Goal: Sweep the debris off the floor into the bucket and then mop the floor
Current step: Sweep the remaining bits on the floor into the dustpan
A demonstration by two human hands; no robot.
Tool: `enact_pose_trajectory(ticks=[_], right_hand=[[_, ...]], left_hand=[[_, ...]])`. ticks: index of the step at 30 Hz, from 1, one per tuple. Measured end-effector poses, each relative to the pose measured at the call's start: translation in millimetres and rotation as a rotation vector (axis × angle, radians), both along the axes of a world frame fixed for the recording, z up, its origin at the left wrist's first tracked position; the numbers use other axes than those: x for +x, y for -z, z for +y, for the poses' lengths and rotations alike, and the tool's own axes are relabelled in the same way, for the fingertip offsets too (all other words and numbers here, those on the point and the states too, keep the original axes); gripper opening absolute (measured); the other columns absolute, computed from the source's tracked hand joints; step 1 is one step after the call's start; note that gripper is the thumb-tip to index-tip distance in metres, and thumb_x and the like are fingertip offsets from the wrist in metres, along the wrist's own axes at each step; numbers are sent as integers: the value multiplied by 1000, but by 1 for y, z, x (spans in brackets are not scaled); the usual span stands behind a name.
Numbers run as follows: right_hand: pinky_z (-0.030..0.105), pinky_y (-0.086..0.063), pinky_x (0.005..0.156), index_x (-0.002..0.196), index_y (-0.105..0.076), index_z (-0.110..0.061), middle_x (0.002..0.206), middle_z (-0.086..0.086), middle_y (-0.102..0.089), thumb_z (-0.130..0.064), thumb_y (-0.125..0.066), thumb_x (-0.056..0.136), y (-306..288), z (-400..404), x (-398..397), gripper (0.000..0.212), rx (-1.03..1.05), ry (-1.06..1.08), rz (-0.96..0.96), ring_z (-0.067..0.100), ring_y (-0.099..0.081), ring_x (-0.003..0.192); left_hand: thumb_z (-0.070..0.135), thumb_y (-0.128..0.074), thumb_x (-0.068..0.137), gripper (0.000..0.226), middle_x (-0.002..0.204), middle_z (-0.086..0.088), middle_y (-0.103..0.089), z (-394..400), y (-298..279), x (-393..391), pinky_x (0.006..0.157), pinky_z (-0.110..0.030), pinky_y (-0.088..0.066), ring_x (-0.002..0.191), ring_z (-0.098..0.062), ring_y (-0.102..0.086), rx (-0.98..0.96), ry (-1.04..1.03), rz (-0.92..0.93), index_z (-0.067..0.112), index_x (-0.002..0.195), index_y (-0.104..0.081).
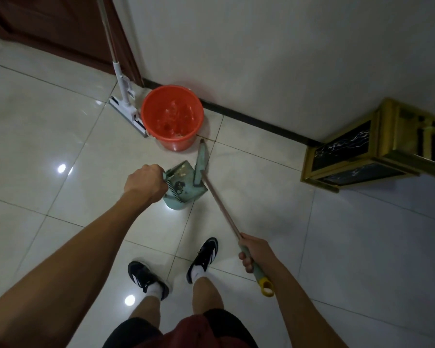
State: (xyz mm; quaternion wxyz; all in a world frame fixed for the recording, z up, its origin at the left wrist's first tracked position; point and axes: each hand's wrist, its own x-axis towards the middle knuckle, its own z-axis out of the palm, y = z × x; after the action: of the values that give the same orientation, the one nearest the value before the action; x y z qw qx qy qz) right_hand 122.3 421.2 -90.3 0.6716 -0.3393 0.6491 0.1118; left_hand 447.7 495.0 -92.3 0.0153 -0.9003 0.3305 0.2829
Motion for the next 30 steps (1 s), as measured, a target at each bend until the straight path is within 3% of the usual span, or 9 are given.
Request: enact_pose_trajectory(ticks=[7, 16, 22, 27, 30], right_hand=[[22, -34, 41, 126, -60, -31, 65, 13, -52, -12, -48, 99, -5, -1, -7, 35, -149, -55, 42, 16, -40, 42], [22, -36, 40, 139, -54, -21, 61, 13, -52, -9, -45, 97, 4, 8, 10, 45, -220, -247, 83, 16, -42, 40], [25, -35, 43, 127, -62, -11, 58, 13, -50, -6, -43, 98, 3, 39, 34, 35, -237, -413, 73, 19, -41, 41], [26, -34, 43, 114, -65, -18, 56, 12, -47, -3, -41, 97, -3, 78, 69, 33, -259, -580, 46, 18, -40, 41], [26, -36, 44, 122, -65, -11, 59, 12, -49, -4, -42, 97, -4, 103, 96, 34, -282, -683, 36, 19, -41, 43]], left_hand=[[31, -64, 81, 21, 87, -3, -67, 16, -9, 2, 70, -35, -56, 76, -27, -64, -17, -39, -1, 27, 100, -72], [35, -62, 85, 23, 88, -7, -69, 82, -25, 2, 73, -40, -60, 78, -30, -66, -48, -160, -2, 26, 103, -73], [34, -63, 92, 16, 83, -5, -67, 162, -44, 6, 67, -35, -55, 74, -28, -64, -72, -339, -21, 25, 99, -73], [34, -64, 91, 15, 82, -4, -69, 231, -54, 18, 68, -35, -56, 73, -26, -64, -106, -490, -19, 24, 97, -74], [34, -62, 93, 15, 77, -1, -66, 275, -61, 25, 64, -33, -53, 69, -23, -62, -109, -543, -16, 24, 93, -73]])
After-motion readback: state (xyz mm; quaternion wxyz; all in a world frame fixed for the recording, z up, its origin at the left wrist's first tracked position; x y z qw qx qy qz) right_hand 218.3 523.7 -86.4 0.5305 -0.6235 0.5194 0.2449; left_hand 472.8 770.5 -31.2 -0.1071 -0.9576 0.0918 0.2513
